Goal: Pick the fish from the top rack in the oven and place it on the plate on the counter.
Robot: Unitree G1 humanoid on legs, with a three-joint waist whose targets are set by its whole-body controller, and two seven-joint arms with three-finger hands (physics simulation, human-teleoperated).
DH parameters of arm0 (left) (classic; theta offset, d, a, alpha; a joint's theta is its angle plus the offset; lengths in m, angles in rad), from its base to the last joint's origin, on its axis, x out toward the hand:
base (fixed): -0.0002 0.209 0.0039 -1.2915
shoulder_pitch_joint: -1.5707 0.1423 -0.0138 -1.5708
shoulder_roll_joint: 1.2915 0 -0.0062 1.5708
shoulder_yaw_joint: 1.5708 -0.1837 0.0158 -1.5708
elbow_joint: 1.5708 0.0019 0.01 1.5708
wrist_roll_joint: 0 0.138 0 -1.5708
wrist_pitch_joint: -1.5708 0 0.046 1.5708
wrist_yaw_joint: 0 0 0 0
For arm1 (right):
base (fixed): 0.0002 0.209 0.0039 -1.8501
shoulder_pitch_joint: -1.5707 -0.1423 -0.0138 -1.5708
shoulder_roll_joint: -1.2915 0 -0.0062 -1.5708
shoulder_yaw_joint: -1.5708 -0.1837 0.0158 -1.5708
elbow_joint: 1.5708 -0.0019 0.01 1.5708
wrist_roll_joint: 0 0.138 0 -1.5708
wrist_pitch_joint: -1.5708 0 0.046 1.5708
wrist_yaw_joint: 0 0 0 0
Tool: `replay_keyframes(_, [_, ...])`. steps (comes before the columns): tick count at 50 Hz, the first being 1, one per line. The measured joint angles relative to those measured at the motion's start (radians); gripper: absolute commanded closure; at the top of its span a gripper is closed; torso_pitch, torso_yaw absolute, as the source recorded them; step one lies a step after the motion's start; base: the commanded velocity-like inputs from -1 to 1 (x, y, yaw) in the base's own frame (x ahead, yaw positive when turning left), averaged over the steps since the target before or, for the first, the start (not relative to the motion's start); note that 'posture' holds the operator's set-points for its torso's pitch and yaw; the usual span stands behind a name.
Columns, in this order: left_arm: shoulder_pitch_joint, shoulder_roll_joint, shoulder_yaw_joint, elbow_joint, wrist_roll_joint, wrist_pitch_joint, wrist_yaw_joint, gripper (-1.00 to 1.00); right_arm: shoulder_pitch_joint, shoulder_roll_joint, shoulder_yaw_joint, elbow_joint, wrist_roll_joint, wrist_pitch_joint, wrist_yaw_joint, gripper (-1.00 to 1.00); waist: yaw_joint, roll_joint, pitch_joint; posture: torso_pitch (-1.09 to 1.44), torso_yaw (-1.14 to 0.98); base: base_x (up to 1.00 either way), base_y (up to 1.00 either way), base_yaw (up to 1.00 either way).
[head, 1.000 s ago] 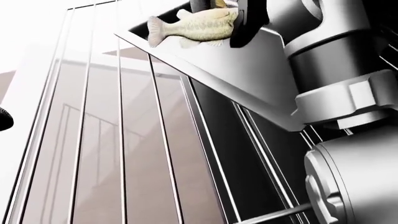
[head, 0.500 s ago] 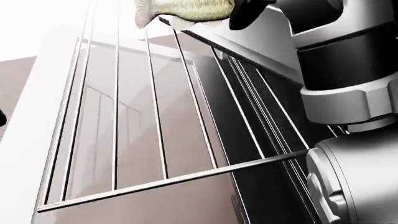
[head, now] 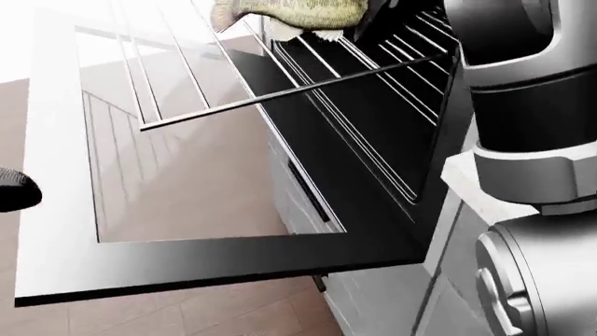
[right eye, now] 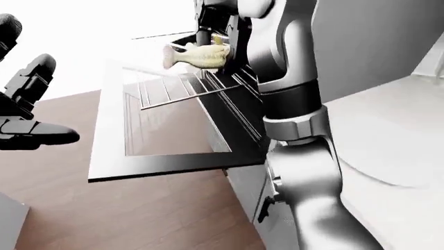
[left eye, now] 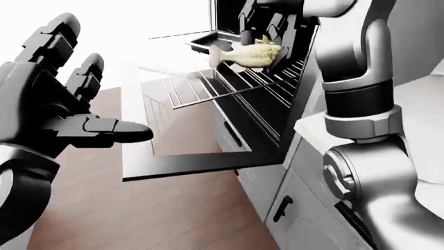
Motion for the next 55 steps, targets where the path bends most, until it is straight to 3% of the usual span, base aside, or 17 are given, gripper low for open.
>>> replay_keyframes(2, [-0.014,0.005,-0.018,0.007,-0.004,0.005,-0.006,-1.00,0.009,-0.008,0.002,0.013,0.003,-0.004,0.016,0.99,-0.006,0.039,-0.019,-0.16,0.00,0.00,0.00,-1.00])
replay_keyframes(7, [-0.050,0.028,0.006,0.006,-0.007,-0.007,0.008,-1.00,0.007,-0.021,-0.020,-0.012,0.001,0.009,-0.020,0.99,-0.001,0.175,0.003,-0.16,0.00,0.00,0.00,-1.00])
replay_keyframes(9, [-0.043,0.026,0.013,0.008,-0.007,-0.010,0.015,-1.00,0.018,-0.012,-0.018,-0.032,0.008,0.014,-0.029,0.98,0.008,0.169,0.027,-0.16,0.00,0.00,0.00,-0.99])
replay_keyframes(12, [-0.044,0.033,0.007,0.011,-0.018,-0.004,0.022,-1.00,0.027,0.000,0.006,-0.029,0.029,0.012,-0.007,0.98,-0.007,0.150,0.008,-0.16,0.00,0.00,0.00,-0.98])
replay_keyframes(19, [-0.047,0.041,0.003,0.017,-0.031,-0.009,0.033,-1.00,0.049,0.000,0.016,-0.054,0.041,0.017,-0.009,0.98,0.008,0.014,-0.012,-0.16,0.00,0.00,0.00,-1.00])
replay_keyframes(22, [-0.046,0.028,-0.023,0.007,-0.044,-0.010,0.031,-1.00,0.062,-0.030,-0.009,-0.061,0.030,0.021,-0.006,0.98,-0.017,0.031,-0.008,-0.16,0.00,0.00,0.00,-0.18])
replay_keyframes(26, [-0.040,0.041,-0.013,0.011,-0.054,-0.007,0.024,-1.00,0.057,-0.048,-0.044,-0.030,-0.017,0.041,-0.042,0.98,-0.022,0.095,0.007,-0.16,0.00,0.00,-0.06,0.00])
replay_keyframes(28, [-0.035,0.050,0.010,0.007,-0.049,-0.017,0.024,-1.00,0.051,-0.034,-0.045,-0.010,-0.025,0.059,-0.071,0.98,-0.016,0.139,0.012,-0.16,0.00,0.00,0.00,-1.00])
replay_keyframes(32, [-0.038,0.056,0.023,0.004,-0.045,-0.034,0.022,-1.00,0.054,-0.010,-0.015,-0.016,0.009,0.066,-0.086,0.98,-0.013,0.177,0.009,-0.16,0.00,0.00,0.00,-1.00])
replay_keyframes(33, [-0.037,0.055,0.018,0.008,-0.046,-0.035,0.021,-1.00,0.056,-0.009,-0.010,-0.021,0.017,0.065,-0.080,0.98,-0.014,0.175,0.012,-0.16,0.00,0.00,0.00,-1.00])
replay_keyframes(35, [-0.026,0.053,0.018,0.016,-0.047,-0.031,0.023,-1.00,0.057,0.002,0.002,-0.027,0.031,0.063,-0.070,0.98,-0.002,0.141,0.012,-0.16,0.00,0.00,0.00,-1.00])
replay_keyframes(36, [-0.021,0.051,0.017,0.019,-0.046,-0.028,0.024,-1.00,0.059,0.007,0.011,-0.032,0.038,0.062,-0.065,0.98,-0.003,0.137,0.009,-0.16,0.00,0.00,0.00,-1.00])
replay_keyframes(40, [-0.028,0.053,0.008,0.025,-0.047,-0.026,0.023,-1.00,0.067,0.007,0.028,-0.057,0.052,0.050,-0.038,0.99,-0.014,0.107,-0.025,-0.16,0.00,0.00,0.00,-0.29])
replay_keyframes(43, [-0.023,0.058,0.028,0.023,-0.048,-0.036,0.020,-1.00,0.058,0.004,0.011,-0.065,0.028,0.042,-0.060,0.99,-0.004,0.053,-0.031,-0.16,0.00,0.00,0.10,0.00])
replay_keyframes(45, [-0.009,0.047,0.022,0.020,-0.047,-0.035,0.018,-1.00,0.065,0.000,0.000,-0.057,0.014,0.041,-0.077,0.99,-0.006,0.059,-0.021,-0.16,0.00,0.01,0.40,0.00])
replay_keyframes(49, [-0.001,0.042,0.011,0.010,-0.040,-0.033,0.001,-1.00,0.090,-0.005,-0.013,-0.025,-0.015,0.051,-0.079,0.98,-0.005,0.033,-0.019,-0.16,0.00,0.10,0.88,0.00])
replay_keyframes(55, [-0.016,0.029,0.007,0.011,-0.006,-0.041,-0.016,-1.00,0.095,-0.004,-0.014,-0.033,-0.004,0.046,-0.078,0.98,-0.010,0.070,-0.016,-0.16,0.00,0.10,0.77,0.00])
